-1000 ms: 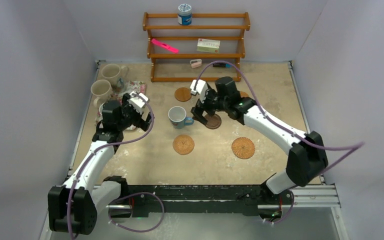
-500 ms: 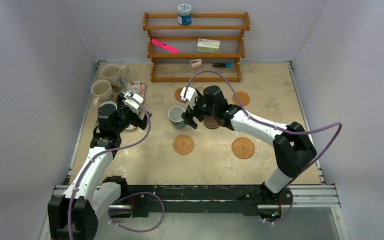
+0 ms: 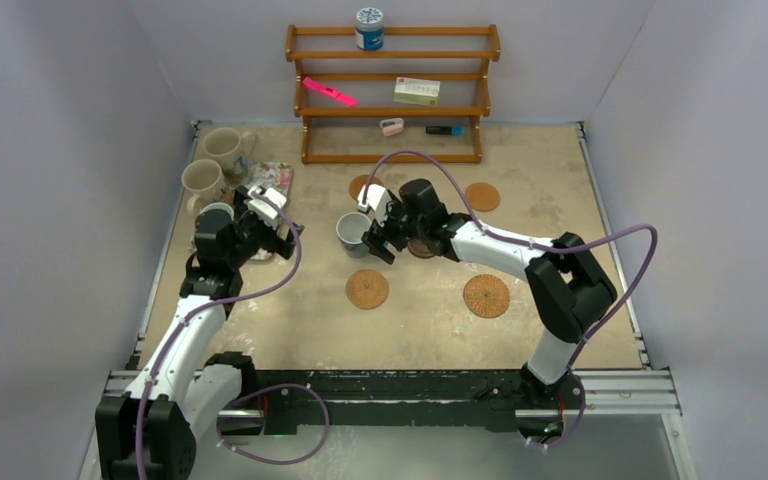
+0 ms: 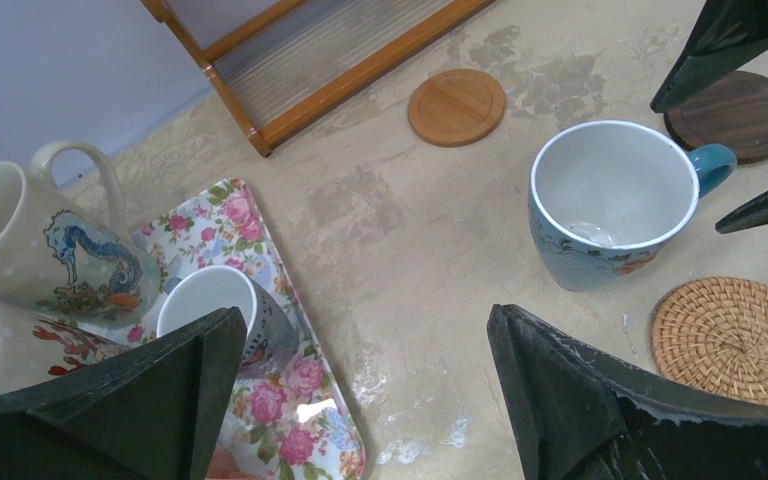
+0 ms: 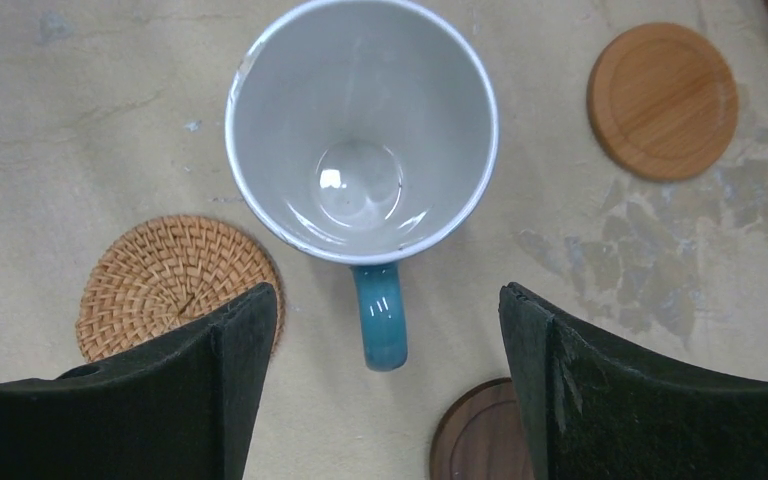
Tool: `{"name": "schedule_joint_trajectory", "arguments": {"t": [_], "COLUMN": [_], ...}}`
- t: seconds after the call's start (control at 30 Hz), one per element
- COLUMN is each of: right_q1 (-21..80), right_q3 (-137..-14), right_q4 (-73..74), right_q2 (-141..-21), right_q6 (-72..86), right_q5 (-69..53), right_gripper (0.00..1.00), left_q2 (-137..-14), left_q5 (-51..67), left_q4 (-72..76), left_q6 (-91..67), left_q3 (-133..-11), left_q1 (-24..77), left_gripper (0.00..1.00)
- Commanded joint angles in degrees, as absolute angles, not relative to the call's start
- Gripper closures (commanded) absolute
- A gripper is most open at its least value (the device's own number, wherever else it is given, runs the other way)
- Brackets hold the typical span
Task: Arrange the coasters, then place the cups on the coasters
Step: Pick up the cup at the center of the board.
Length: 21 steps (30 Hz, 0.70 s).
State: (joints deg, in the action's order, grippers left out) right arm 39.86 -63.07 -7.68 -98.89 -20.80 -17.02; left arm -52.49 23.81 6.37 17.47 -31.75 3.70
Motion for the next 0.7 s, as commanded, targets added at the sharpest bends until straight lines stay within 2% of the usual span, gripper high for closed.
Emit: {"name": "schedule_joint_trajectory", "arguments": {"t": [0.0, 0.4, 0.67], "right_q1": [40.0, 40.0, 40.0], "right_q3": [-64.1, -57.8, -58.3], "right_q4": [-7.0, -16.4, -18.7], "right_q2": [-98.6, -98.9, -99.1], "right_q6": [-21.2, -17.9, -15.6], "right_q5": [-17.1, -15.5, -15.9], "right_gripper": [0.17, 0.26, 0.31], "left_q2": [-51.5, -50.5, -49.7], "left_q5": [24.5, 23.6, 24.2], "left_q4": [8.7, 9.0, 8.9], "left_q6": [16.7, 17.4, 17.4], "left_q3": [-30.9, -30.5, -30.1], "left_q1": [3.3, 3.3, 3.3], "left_gripper": [0.01, 0.01, 0.01]}}
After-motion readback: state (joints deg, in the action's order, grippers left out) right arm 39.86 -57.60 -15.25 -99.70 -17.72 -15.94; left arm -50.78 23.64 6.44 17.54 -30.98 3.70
